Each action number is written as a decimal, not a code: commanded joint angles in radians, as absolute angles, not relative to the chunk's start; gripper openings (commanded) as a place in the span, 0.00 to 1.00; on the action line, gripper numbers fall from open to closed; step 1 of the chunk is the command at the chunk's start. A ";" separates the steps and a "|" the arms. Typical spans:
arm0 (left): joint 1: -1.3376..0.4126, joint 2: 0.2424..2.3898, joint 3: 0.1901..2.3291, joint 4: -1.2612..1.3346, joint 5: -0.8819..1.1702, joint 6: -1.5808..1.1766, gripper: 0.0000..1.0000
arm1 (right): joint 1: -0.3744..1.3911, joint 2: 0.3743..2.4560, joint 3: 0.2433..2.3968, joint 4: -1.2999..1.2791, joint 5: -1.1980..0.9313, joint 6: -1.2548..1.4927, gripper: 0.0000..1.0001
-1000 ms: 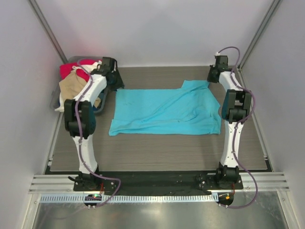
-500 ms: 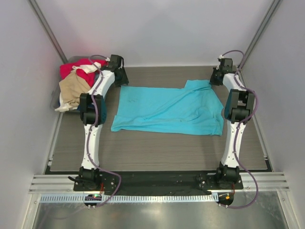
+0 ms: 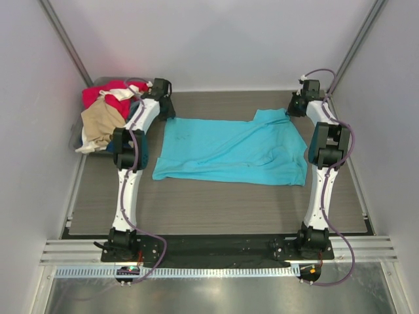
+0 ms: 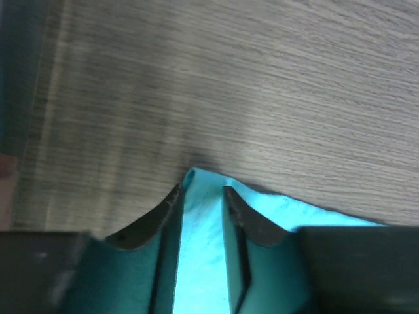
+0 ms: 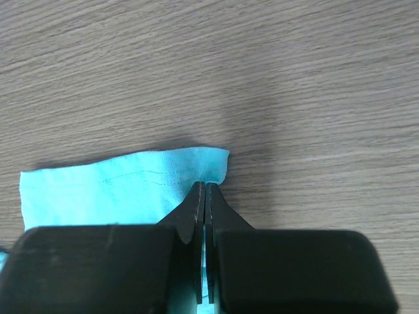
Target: Fold and stack the t-shirts
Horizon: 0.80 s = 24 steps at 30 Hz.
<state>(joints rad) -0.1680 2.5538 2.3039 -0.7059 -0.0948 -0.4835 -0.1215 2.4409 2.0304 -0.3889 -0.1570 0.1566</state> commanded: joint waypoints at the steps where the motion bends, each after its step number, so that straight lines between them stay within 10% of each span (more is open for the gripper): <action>1: -0.161 2.592 2.324 -0.677 -0.075 -0.474 0.29 | -0.118 2.372 2.033 -0.359 -0.204 0.173 0.01; 5: -0.160 2.573 2.307 -0.654 -0.049 -0.483 0.00 | -0.117 2.356 2.028 -0.357 -0.259 0.166 0.01; 24: -0.086 2.192 2.057 -0.594 -0.090 -0.515 0.00 | -0.048 2.014 1.790 -0.248 -0.393 0.158 0.01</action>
<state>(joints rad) -0.0967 2.2662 2.0830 -0.6483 -0.0689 -0.5026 -0.0433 2.0750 1.8244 -0.2951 -0.3695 0.1570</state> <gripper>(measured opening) 0.005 0.026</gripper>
